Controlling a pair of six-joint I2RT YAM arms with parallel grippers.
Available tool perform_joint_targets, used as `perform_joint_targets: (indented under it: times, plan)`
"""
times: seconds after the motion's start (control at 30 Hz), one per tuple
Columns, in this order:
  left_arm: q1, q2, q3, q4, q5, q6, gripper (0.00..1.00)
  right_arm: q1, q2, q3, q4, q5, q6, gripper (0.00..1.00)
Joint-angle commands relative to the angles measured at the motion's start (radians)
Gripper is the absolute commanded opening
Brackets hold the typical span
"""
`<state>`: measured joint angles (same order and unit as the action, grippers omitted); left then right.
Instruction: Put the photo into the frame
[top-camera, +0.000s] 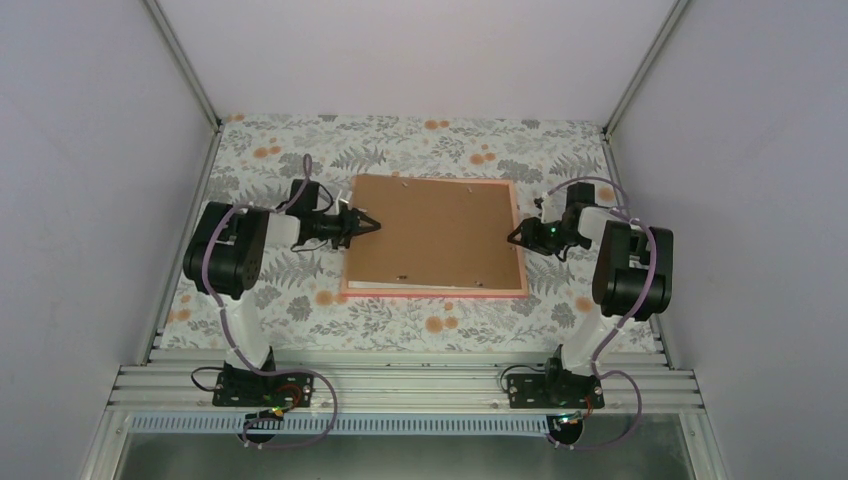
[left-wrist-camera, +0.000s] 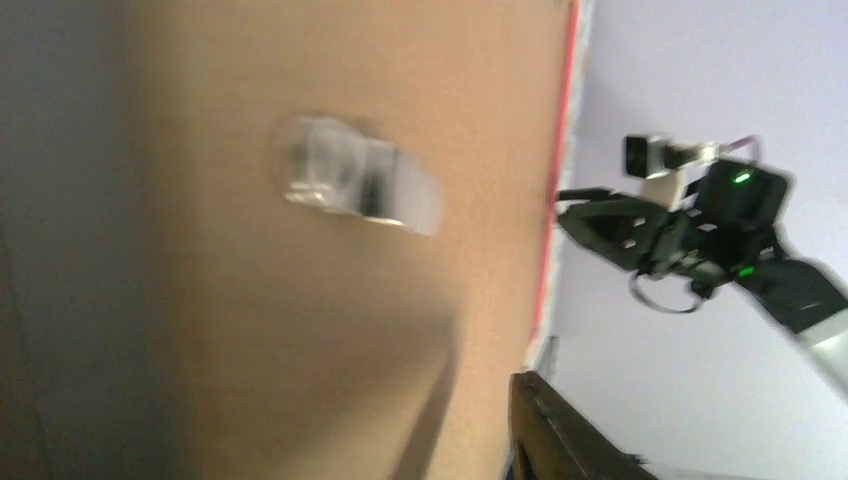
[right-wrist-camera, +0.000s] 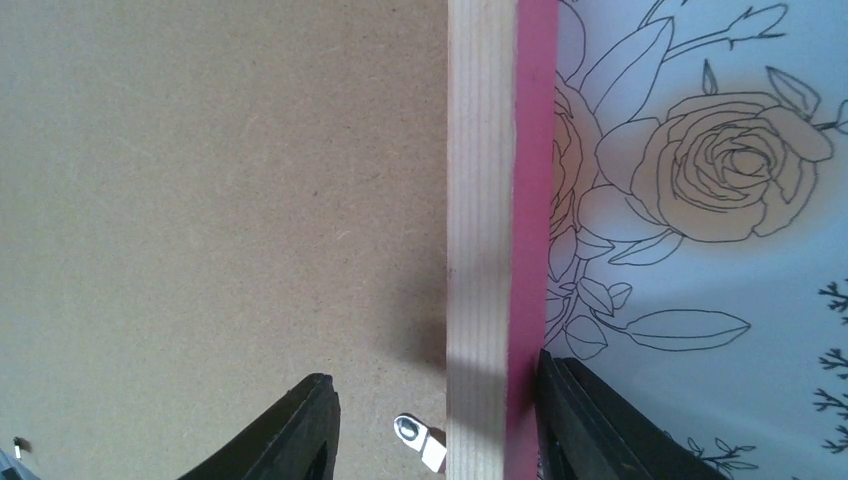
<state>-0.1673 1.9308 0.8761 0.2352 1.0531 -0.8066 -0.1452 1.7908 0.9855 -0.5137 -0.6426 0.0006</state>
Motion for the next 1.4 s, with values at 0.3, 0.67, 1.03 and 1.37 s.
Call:
perform_joint_targets:
  times: [0.3, 0.67, 1.03, 1.37]
  plan:
    - [-0.124, -0.084, 0.27, -0.683, -0.482, 0.3, 1.0, 0.008, 0.033, 0.019, -0.028, -0.013, 0.004, 0.5]
    - [-0.24, -0.087, 0.467, -0.941, -0.798, 0.355, 1.0, 0.006, 0.019, 0.016, -0.028, 0.005, 0.005, 0.52]
    - [-0.25, -0.154, 0.445, -0.977, -0.877, 0.401, 1.0, 0.007, 0.005, 0.008, -0.025, 0.017, 0.005, 0.54]
    - [-0.217, -0.206, 0.449, -0.95, -0.915, 0.723, 1.0, 0.006, -0.052, 0.024, -0.036, -0.026, -0.042, 0.57]
